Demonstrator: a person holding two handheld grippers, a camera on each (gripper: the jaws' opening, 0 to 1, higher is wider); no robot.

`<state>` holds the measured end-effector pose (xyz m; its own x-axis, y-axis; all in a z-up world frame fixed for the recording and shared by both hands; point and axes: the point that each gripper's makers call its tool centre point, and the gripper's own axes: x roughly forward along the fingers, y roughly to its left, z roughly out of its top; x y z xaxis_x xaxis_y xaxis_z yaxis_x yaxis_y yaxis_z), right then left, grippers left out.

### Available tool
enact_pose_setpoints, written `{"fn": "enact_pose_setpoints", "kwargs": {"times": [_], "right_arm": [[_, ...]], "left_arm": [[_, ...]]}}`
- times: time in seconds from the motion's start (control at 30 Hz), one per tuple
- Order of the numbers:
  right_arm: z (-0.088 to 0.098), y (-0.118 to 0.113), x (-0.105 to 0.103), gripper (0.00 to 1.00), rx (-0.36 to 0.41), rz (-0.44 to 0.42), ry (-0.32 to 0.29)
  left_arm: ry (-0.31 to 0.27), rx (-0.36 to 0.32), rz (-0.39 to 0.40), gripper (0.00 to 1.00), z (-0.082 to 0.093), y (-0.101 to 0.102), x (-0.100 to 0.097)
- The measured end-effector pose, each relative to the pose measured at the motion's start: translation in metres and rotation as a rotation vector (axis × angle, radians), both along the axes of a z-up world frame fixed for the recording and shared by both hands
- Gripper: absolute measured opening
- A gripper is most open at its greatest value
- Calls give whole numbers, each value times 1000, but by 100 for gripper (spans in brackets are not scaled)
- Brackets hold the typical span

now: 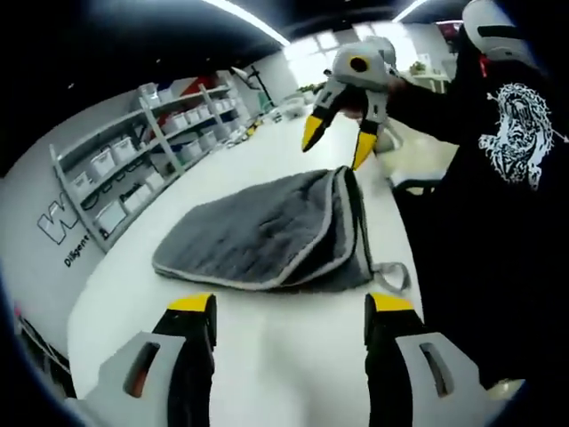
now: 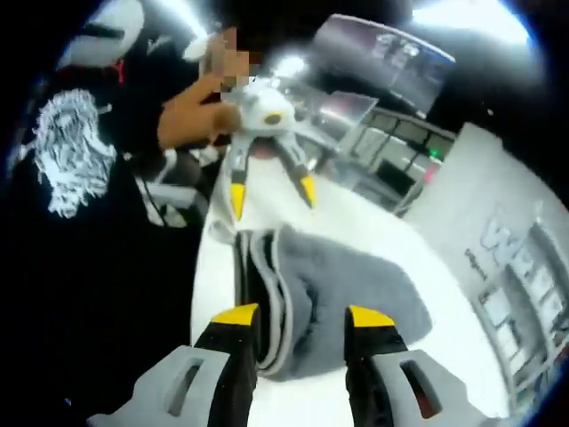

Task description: Open the folded towel by lifting each exposed corner and separating the folded layers until the towel lies flat within the target outline without major curled edges

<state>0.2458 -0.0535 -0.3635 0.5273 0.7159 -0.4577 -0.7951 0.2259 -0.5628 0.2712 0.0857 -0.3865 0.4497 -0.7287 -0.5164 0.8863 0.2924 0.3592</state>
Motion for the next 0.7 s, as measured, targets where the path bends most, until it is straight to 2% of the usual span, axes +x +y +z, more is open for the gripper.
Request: {"fn": "enact_pose_setpoints", "kwargs": {"times": [0.07, 0.17, 0.27, 0.3, 0.33, 0.47, 0.53, 0.6, 0.67, 0.7], "right_arm": [[-1, 8, -1, 32, 4, 5, -12], [-2, 16, -1, 32, -21, 16, -44], [-6, 20, -2, 31, -75, 28, -83], [-11, 23, -3, 31, -122, 41, -118], [-16, 27, -5, 31, -145, 55, -120], [-17, 42, -16, 32, -97, 113, -58], [-14, 44, -14, 32, -94, 114, -57], [-12, 47, -13, 32, -102, 117, -65], [-10, 48, -13, 32, -96, 125, -56], [-7, 49, -13, 32, -88, 129, -52]], "left_arm": [[-6, -9, 29, 64, 1, 1, 3], [-4, -63, 57, 66, 4, 1, 5], [10, -81, 74, 65, 5, 2, 5], [13, -85, 74, 64, 4, 2, 5], [24, -94, 79, 64, 4, 1, 4], [108, -166, 101, 60, 4, -6, -3], [144, -206, 91, 56, 6, -10, -10], [199, -222, 96, 49, 2, -12, -17], [315, -270, 148, 46, -3, -14, -21], [386, -304, 173, 49, -4, -16, -23]]}}
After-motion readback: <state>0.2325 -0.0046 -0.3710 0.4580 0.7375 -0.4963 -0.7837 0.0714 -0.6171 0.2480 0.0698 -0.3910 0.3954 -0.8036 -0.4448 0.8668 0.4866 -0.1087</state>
